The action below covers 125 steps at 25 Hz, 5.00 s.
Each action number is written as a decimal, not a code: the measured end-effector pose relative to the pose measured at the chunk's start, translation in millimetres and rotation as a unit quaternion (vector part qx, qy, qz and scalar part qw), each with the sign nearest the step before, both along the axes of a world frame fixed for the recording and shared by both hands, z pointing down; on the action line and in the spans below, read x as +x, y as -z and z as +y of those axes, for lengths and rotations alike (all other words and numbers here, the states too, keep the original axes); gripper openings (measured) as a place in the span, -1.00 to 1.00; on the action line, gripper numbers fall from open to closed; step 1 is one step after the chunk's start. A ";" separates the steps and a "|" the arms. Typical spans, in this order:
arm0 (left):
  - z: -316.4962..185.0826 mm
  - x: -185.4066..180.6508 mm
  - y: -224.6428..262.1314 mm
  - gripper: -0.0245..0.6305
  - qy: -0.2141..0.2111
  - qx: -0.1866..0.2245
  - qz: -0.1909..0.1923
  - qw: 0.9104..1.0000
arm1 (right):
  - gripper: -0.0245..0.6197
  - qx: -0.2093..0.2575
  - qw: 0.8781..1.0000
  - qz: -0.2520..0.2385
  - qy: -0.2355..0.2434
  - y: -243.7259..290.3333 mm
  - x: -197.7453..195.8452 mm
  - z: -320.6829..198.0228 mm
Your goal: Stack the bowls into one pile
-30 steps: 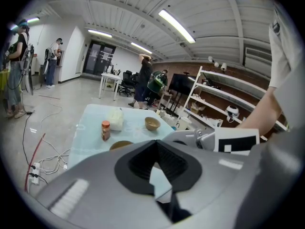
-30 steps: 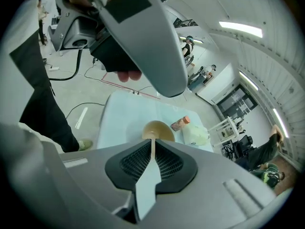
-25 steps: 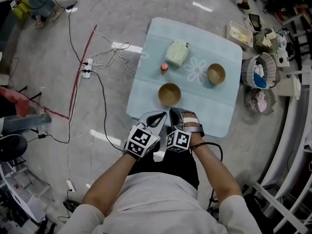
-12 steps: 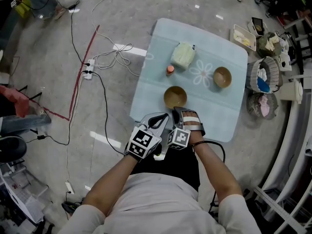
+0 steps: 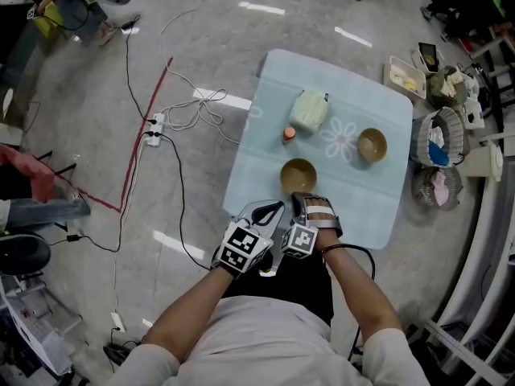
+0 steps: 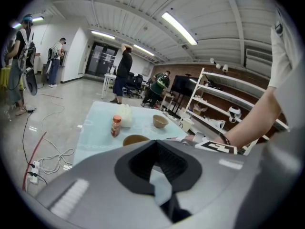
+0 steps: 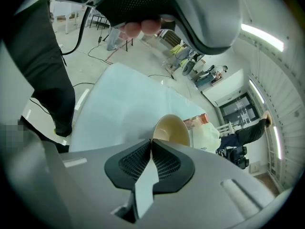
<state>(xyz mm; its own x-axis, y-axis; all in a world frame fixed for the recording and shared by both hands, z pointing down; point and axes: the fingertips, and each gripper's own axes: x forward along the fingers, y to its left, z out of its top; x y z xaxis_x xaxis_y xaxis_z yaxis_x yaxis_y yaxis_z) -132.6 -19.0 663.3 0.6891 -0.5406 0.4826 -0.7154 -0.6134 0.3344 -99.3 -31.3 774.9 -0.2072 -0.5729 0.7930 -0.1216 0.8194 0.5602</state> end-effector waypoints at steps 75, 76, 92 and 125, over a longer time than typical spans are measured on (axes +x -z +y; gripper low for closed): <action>-154.2 222.2 42.8 -0.91 -0.019 -0.025 -0.012 0.999 | -0.70 -0.101 0.991 -0.042 -0.081 32.8 236.5 -138.2; -154.1 221.5 43.3 -0.91 -0.019 -0.025 -0.012 0.999 | -0.69 -0.102 0.990 -0.045 -0.083 33.7 235.5 -138.4; -133.5 211.0 62.3 -0.91 -0.035 -0.010 -0.006 0.999 | -0.70 -0.061 0.973 -0.132 -0.178 94.5 220.9 -127.8; -69.5 147.0 251.3 -0.91 -0.068 0.095 0.057 0.992 | -0.89 0.071 0.800 -0.478 -0.355 379.2 180.9 -61.8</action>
<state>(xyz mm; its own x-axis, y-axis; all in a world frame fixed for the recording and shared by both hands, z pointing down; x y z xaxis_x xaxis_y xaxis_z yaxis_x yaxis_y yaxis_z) 14.4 -88.5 412.0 0.8054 -0.5130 0.2970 -0.5868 -0.7606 0.2777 81.6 -93.0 395.7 -0.2620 -0.8855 0.3836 -0.9571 0.2893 0.0142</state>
